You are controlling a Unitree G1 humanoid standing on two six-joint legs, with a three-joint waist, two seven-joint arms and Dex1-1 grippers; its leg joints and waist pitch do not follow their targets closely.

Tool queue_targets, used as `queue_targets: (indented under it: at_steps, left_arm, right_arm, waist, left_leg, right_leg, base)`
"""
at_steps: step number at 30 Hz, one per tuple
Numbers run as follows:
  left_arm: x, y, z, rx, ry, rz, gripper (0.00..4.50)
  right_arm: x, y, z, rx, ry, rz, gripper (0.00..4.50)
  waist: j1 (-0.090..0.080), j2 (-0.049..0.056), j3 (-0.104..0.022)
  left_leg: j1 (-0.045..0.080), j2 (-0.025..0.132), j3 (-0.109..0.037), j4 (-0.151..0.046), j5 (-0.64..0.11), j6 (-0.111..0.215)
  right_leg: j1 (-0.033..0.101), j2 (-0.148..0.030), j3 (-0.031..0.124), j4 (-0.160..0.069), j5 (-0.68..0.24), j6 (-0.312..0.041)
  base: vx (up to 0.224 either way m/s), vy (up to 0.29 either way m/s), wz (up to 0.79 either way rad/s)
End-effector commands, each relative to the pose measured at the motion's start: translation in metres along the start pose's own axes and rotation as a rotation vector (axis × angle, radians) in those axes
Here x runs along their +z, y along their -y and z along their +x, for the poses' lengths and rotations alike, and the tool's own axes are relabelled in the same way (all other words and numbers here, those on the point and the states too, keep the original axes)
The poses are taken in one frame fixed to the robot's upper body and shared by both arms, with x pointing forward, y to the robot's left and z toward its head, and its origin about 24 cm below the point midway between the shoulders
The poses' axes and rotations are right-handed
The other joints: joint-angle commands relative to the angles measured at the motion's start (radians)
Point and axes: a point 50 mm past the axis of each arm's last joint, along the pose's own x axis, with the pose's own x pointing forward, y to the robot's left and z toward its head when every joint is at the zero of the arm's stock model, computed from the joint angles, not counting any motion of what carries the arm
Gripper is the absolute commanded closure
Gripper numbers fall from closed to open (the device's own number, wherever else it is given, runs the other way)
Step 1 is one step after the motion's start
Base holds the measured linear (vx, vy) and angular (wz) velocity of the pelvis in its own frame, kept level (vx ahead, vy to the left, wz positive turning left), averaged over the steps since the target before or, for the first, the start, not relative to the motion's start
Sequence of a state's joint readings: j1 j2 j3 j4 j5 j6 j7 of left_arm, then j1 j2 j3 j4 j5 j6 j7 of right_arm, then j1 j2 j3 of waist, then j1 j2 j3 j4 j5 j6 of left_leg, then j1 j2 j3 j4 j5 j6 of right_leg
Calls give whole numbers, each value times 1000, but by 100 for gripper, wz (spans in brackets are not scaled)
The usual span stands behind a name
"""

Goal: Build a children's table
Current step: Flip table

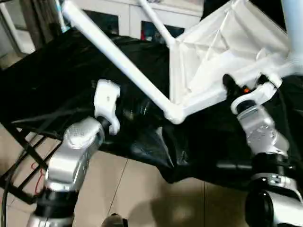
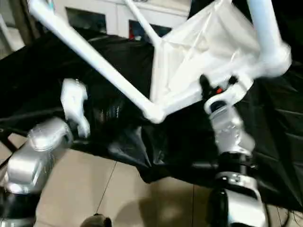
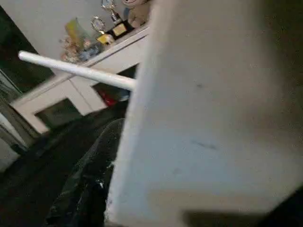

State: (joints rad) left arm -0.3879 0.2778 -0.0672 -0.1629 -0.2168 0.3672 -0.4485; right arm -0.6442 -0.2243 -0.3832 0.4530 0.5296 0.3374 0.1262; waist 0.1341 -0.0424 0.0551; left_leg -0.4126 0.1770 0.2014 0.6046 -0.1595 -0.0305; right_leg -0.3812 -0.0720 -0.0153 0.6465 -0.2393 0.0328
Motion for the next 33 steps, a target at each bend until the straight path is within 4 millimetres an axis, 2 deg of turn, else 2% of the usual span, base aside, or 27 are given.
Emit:
queue_targets:
  at_steps: [1,3,4,5,7,9,12,17,19,22,25,28,29,31,32,33]
  left_arm:
    - [17,2,4,-43,61,74,0]
    - [24,2,6,-59,92,111,0]
    - [30,1,7,-80,109,190,0]
    - [30,1,7,-80,109,190,0]
    - [38,-2,8,-126,120,338,0]
    - [38,-2,8,-126,120,338,0]
    - [45,-6,7,-156,130,407,0]
    - [57,-5,11,-202,167,473,0]
    - [58,-5,12,-206,174,478,0]
    - [63,-5,14,-215,199,507,0]
    - [66,-6,15,-221,212,522,0]
    - [75,-2,21,-256,247,560,0]
    - [77,-1,22,-263,252,568,0]
    - [82,-1,26,-262,270,599,0]
    - [83,-1,27,-261,276,610,0]
    - [86,-1,29,-259,287,636,0]
  right_arm:
    - [6,9,-5,-69,-27,-213,245]
    - [8,11,-7,-103,-45,-244,245]
    - [11,13,-8,-131,-59,-267,245]
    - [11,13,-8,-131,-59,-267,245]
    - [16,17,-10,-169,-90,-355,245]
    - [16,17,-10,-169,-90,-355,245]
    - [25,19,-12,-201,-116,-448,245]
    - [36,18,-13,-256,-129,-587,247]
    - [38,17,-13,-263,-129,-607,249]
    - [43,17,-13,-284,-125,-657,251]
    - [44,17,-12,-284,-126,-671,251]
    - [40,9,-3,-195,-128,-722,251]
    - [39,7,-1,-167,-129,-737,251]
    - [33,0,2,-87,-142,-738,251]
    - [33,-1,3,-74,-139,-743,216]
    - [31,-4,5,-43,-130,-756,216]
  waist:
    - [-11,5,-69]
    - [-12,5,-65]
    - [-14,6,-66]
    - [-13,6,-67]
    - [-14,4,-67]
    - [-13,6,-67]
    - [-9,8,-67]
    - [-8,4,-65]
    - [-9,4,-65]
    - [-11,2,-64]
    - [-12,2,-67]
    - [-14,-1,-67]
    - [-17,-1,-68]
    - [-24,-4,-68]
    - [-27,-5,-68]
    - [-31,-7,-68]
  left_leg:
    - [49,45,-22,-72,-162,-75]
    - [49,44,-22,-75,-187,-83]
    - [50,45,-24,-76,-195,-86]
    - [50,45,-23,-76,-201,-88]
    - [53,45,-24,-77,-224,-96]
    - [53,46,-24,-77,-217,-100]
    - [53,45,-24,-77,-202,-109]
    - [56,45,-24,-79,-246,-126]
    - [61,45,-23,-78,-268,-132]
    - [56,45,-25,-81,-277,-136]
    - [54,44,-25,-79,-253,-132]
    - [52,43,-25,-78,-243,-129]
    - [47,43,-26,-78,-235,-128]
    - [46,43,-24,-75,-220,-116]
    - [44,42,-25,-74,-218,-112]
    - [41,42,-25,-73,-215,-102]
  right_leg:
    - [20,-52,25,-77,-28,-110]
    - [17,-51,26,-82,-63,-107]
    - [17,-52,27,-83,-80,-104]
    - [16,-52,27,-84,-89,-99]
    - [14,-54,27,-86,-122,-90]
    - [11,-52,28,-83,-110,-85]
    - [10,-51,26,-80,-81,-92]
    - [8,-55,28,-85,-129,-98]
    - [3,-55,29,-87,-143,-97]
    - [6,-57,29,-85,-149,-96]
    - [9,-55,28,-82,-113,-97]
    - [11,-56,27,-81,-105,-103]
    - [16,-58,26,-79,-106,-109]
    - [16,-58,27,-78,-75,-121]
    - [19,-58,26,-77,-73,-125]
    - [20,-60,26,-79,-80,-133]
  base:
    - [0,0,0]
    - [0,0,0]
    - [0,0,0]
    - [0,0,0]
    - [0,0,0]
    - [0,0,0]
    - [0,0,0]
    - [0,0,0]
    - [0,0,0]
    - [0,0,0]
    - [0,0,0]
    - [0,0,0]
    - [0,0,0]
    - [0,0,0]
    - [0,0,0]
    - [0,0,0]
